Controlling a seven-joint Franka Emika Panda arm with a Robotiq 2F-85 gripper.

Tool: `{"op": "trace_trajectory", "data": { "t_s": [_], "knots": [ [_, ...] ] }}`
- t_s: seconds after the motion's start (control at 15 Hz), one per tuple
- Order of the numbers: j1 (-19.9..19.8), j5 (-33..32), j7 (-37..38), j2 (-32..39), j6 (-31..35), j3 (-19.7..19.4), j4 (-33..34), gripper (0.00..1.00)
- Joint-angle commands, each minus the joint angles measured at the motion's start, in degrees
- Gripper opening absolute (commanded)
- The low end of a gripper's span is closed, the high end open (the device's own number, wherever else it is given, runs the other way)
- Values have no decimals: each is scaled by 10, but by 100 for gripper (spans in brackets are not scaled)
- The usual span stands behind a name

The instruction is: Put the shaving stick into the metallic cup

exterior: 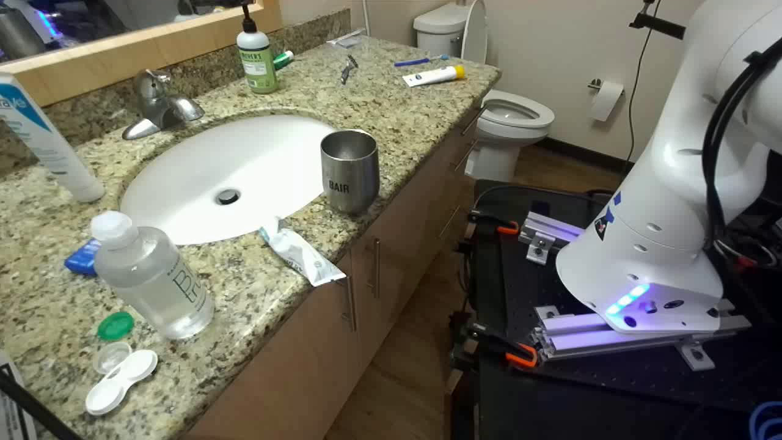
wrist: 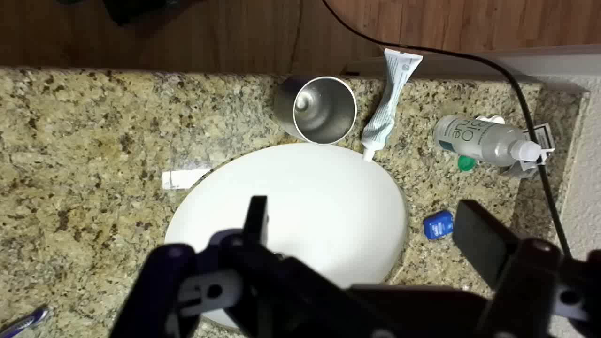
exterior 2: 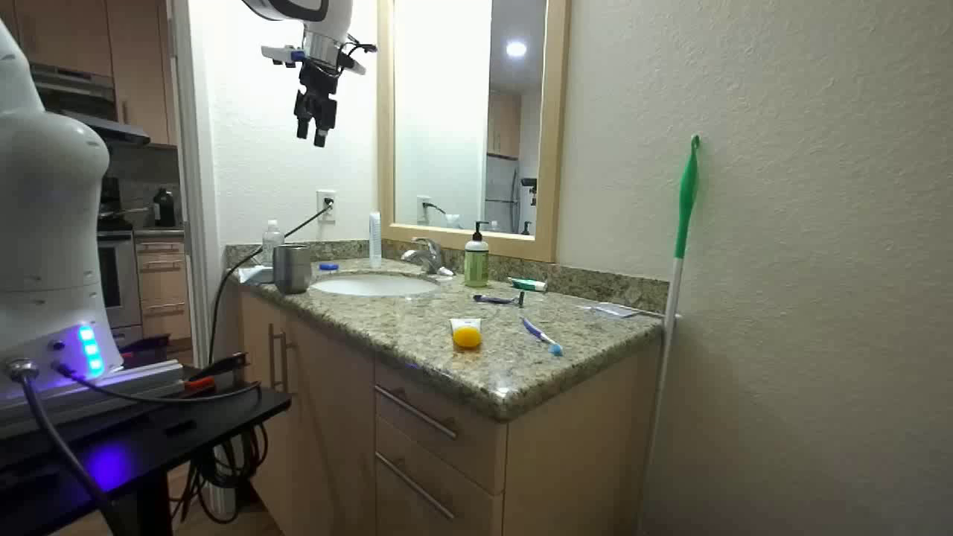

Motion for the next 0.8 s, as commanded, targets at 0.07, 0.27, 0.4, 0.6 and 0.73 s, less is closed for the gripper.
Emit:
{"op": "trace_trajectory", "data": {
  "t_s": [0.07,0.27,0.4,0.6,0.73],
  "knots": [
    [-34,8,-4,30,22,-1,7,100],
    [-83,-10,8,57,61,-38,7,100],
    [-116,-13,7,94,96,-68,15,100],
    [-132,3,0,93,97,-77,9,100],
    [-141,6,-10,108,97,-85,14,100]
  ]
}}
